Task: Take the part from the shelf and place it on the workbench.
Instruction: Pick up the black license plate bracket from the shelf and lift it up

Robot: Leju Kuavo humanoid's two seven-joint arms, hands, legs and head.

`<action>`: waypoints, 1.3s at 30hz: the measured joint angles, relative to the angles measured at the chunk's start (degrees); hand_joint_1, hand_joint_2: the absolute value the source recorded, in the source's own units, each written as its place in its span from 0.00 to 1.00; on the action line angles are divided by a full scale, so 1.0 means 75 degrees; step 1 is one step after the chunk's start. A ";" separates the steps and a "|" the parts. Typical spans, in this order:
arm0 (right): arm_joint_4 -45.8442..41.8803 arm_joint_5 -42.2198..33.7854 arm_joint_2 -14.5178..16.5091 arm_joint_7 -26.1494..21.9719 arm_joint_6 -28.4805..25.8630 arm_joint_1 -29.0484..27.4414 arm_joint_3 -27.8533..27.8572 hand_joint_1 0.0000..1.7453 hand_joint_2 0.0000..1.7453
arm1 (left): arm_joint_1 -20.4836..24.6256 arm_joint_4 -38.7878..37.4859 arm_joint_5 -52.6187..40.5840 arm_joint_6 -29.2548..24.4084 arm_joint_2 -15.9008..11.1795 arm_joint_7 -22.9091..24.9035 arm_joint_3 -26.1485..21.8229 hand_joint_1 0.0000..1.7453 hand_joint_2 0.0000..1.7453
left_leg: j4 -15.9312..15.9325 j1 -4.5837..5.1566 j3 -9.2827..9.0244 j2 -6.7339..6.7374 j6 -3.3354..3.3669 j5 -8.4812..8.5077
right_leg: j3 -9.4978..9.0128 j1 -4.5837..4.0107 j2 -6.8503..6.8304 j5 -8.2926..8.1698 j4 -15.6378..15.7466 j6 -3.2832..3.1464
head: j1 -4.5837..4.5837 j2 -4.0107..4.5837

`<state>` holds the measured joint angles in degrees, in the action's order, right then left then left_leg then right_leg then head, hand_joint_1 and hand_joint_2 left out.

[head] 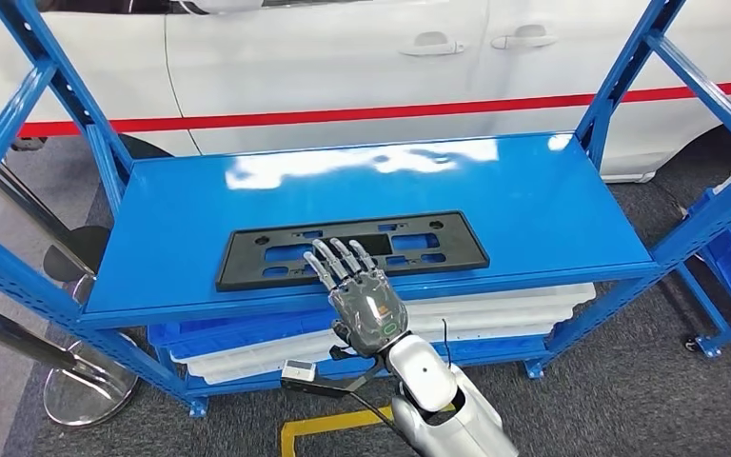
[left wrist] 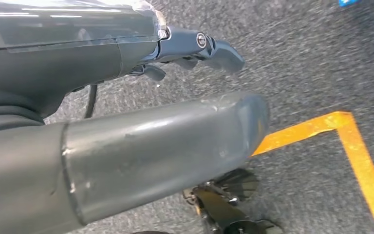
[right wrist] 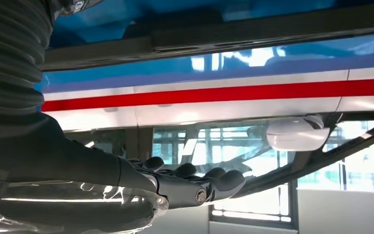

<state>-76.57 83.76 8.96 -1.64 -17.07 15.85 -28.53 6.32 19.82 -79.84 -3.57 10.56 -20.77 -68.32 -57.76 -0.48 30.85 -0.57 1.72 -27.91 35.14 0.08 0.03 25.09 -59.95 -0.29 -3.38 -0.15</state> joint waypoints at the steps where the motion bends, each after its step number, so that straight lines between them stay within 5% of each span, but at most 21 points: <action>1: 0.0006 0.0000 0.0000 0.0000 0.0000 0.0002 -0.0001 0.00 1.00 | 0.0004 0.0001 0.0000 -0.0001 0.0004 0.0001 0.0000 0.00 0.00 | 0.0007 0.0001 -0.0006 0.0004 -0.0047 -0.0027 | -0.0045 -0.0025 0.0004 0.0022 0.0117 -0.0037 | -0.0002 0.0000; 5: 0.0006 0.0002 0.0013 0.0001 -0.0006 0.0014 -0.0006 0.00 1.00 | 0.0015 0.0016 0.0000 -0.0002 -0.0012 -0.0001 0.0002 0.00 0.00 | -0.0185 -0.0005 0.0008 0.0032 -0.0214 -0.0223 | -0.0197 0.0044 0.0023 0.0062 0.0293 -0.0145 | 0.0000 0.0000; 8: 0.0032 0.0005 0.0024 0.0000 -0.0010 0.0014 -0.0012 0.00 1.00 | 0.0010 0.0020 0.0000 -0.0002 -0.0014 0.0000 0.0003 0.00 0.00 | -0.1553 -0.0043 0.0729 0.0037 -0.0323 -0.0779 | -0.0336 0.0062 -0.0009 0.0132 0.0344 -0.0232 | 0.0001 0.0000; 10: 0.0073 0.0010 0.0024 0.0000 -0.0012 0.0000 -0.0014 0.00 1.00 | -0.0022 0.0020 0.0000 -0.0001 -0.0015 0.0004 0.0003 0.00 0.00 | -0.2135 -0.0064 0.1169 0.0038 -0.0371 -0.0798 | -0.0398 0.0055 -0.0003 0.0198 0.0338 -0.0241 | 0.0001 0.0000; 11: 0.0093 0.0013 0.0024 0.0000 -0.0013 -0.0003 -0.0015 0.00 1.00 | -0.0034 0.0021 0.0000 -0.0001 -0.0018 0.0007 0.0003 0.00 0.00 | -0.2007 -0.0069 0.1188 0.0039 -0.0378 -0.0583 | -0.0441 0.0055 0.0005 0.0236 0.0332 -0.0229 | 0.0002 0.0000; 13: 0.0123 0.0019 0.0024 0.0000 -0.0017 -0.0002 -0.0016 0.00 1.00 | -0.0042 0.0028 0.0000 0.0004 -0.0028 0.0007 0.0003 0.00 0.00 | -0.1046 -0.0075 0.0848 0.0048 -0.0354 0.0073 | -0.0557 0.0058 0.0013 0.0337 0.0315 -0.0182 | 0.0001 0.0000; 15: 0.0145 0.0028 0.0024 0.0004 -0.0020 0.0019 -0.0016 0.00 1.00 | -0.0033 0.0040 -0.0003 0.0019 -0.0034 0.0011 0.0004 0.00 0.00 | -0.0232 -0.0048 0.0496 0.0054 -0.0284 0.0399 | -0.0623 0.0032 0.0013 0.0434 0.0284 -0.0100 | -0.0001 0.0000; 20: 0.0209 0.0209 0.0022 0.0099 -0.0011 0.0104 -0.0015 0.00 1.00 | -0.0054 0.0069 -0.0028 0.0047 -0.0016 0.0028 0.0012 0.00 0.00 | 0.0002 -0.0058 0.0350 0.0035 -0.0034 0.0334 | -0.0600 0.0017 0.0007 0.0611 0.0118 0.0108 | -0.0001 0.0000; 24: 0.0295 0.0382 -0.0007 0.0194 0.0100 0.0191 0.0010 0.00 1.00 | -0.0057 0.0085 -0.0074 0.0047 -0.0018 0.0046 0.0018 0.00 0.00 | 0.0039 -0.0072 0.0248 0.0052 0.0100 0.0263 | 0.0414 0.0057 0.0002 0.1328 -0.1674 0.0220 | -0.0002 0.0000; 26: 0.0361 0.0501 -0.0034 0.0232 0.0207 0.0210 0.0031 0.00 1.00 | -0.0070 0.0088 -0.0128 0.0033 -0.0018 0.0050 0.0031 0.00 0.00 | 0.0032 -0.0069 0.0177 0.0039 0.0098 0.0206 | 0.0710 0.0077 0.0002 0.1162 -0.1930 0.0230 | -0.0002 0.0000; 30: 0.0605 0.0684 -0.0104 0.0584 0.0583 0.0455 0.0037 0.00 1.00 | -0.0087 0.0087 -0.0267 0.0019 -0.0023 -0.0062 0.0169 0.00 0.00 | 0.0008 -0.0047 0.0013 0.0010 -0.0006 0.0047 | 0.0120 0.0060 0.0004 0.0013 -0.0189 0.0116 | -0.0002 0.0000; 35: 0.1251 0.0688 -0.0340 0.1214 0.0838 0.0947 -0.0262 0.00 1.00 | -0.0033 0.0087 -0.0309 0.0025 -0.0100 -0.0095 0.0290 0.00 0.00 | -0.0038 -0.0050 0.0016 0.0024 -0.0236 -0.0083 | -0.0005 0.0046 0.0041 -0.0021 0.0198 -0.0070 | 0.0000 0.0000; 37: 0.1518 0.0688 -0.0406 0.1373 0.0996 0.1165 -0.0419 0.00 1.00 | -0.0005 0.0087 -0.0289 0.0036 -0.0131 -0.0115 0.0330 0.00 0.00 | -0.0611 -0.0064 0.0273 0.0030 -0.0301 -0.0411 | -0.0060 0.0074 0.0034 -0.0018 0.0250 -0.0150 | 0.0001 0.0000; 39: 0.1859 0.0690 -0.0474 0.1507 0.1075 0.1391 -0.0544 0.00 1.00 | 0.0014 0.0087 -0.0251 0.0052 -0.0146 -0.0133 0.0352 0.00 0.00 | -0.1664 -0.0070 0.0820 0.0033 -0.0346 -0.0852 | -0.0085 0.0057 0.0023 0.0009 0.0252 -0.0202 | 0.0001 0.0000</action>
<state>-62.63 88.93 5.40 9.66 -9.01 26.29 -32.61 6.43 20.48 -81.72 -3.18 9.46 -21.77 -65.69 -70.24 -1.01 37.00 -0.33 -0.88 -34.30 34.51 0.51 0.21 25.16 -58.06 -1.80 -3.38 -0.15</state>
